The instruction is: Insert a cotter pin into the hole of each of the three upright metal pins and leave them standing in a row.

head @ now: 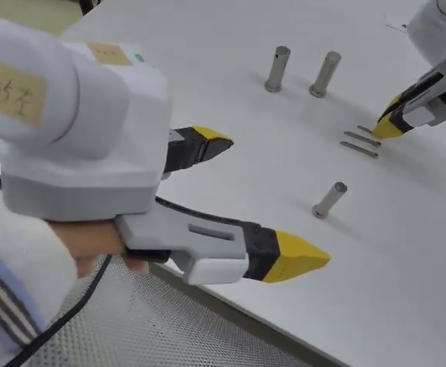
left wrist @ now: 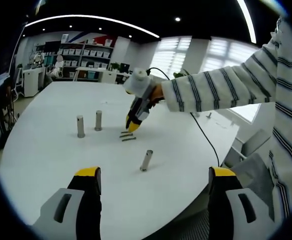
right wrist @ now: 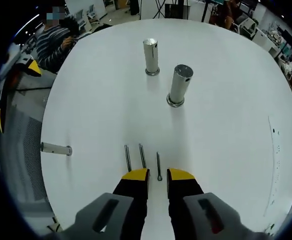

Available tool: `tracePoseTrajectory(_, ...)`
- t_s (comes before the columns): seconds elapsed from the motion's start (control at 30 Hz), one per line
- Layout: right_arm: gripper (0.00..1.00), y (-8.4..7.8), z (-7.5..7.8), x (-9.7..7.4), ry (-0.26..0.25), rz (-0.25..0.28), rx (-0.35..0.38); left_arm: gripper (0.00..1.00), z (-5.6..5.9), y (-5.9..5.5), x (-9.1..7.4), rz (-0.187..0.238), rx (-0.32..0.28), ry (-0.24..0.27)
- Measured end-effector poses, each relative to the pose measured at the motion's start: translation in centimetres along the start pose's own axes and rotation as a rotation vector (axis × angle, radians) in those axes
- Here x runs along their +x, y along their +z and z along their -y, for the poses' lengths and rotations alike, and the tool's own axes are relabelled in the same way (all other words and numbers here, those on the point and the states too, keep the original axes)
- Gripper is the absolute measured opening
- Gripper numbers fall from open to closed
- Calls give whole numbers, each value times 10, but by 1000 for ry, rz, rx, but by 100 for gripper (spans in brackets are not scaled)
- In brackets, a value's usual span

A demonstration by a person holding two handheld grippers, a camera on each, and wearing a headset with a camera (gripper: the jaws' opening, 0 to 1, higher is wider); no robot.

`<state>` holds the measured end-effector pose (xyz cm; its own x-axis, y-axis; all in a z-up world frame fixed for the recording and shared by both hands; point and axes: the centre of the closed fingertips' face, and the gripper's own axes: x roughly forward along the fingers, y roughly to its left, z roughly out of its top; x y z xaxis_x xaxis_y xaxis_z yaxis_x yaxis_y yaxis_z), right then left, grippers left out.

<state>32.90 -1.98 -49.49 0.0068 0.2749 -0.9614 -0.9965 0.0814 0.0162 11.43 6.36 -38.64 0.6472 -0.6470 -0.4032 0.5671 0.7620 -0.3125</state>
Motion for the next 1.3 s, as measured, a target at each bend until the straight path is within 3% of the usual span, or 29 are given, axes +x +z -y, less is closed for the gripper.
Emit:
tracePoseTrajectory(0.1, 6, -4, 0, 4, 4, -17, 2, 87, -1, -3, 1, -3, -4, -2)
tracePoseTrajectory(0.27, 1, -2, 7, 4, -9, -3, -7, 87, -2, -5, 3, -6, -10, 0)
tracePoseTrajectory(0.57, 0, -3, 12, 3, -48, -16, -94, 86, -1, -8, 8, -15, -5, -15)
tracePoseTrajectory(0.93, 0, -4, 8, 2, -82, -32, -137, 89, 6, 1, 17, 5, 44, -15)
tracePoseTrajectory(1.07, 0, -8, 6, -1, -100, -61, -188, 89, 0, 5, 19, 30, 37, 2)
tracePoseTrajectory(1.3, 0, 2, 12, -18, -118, 0, -190, 94, -2, 1, 20, 6, 50, 3)
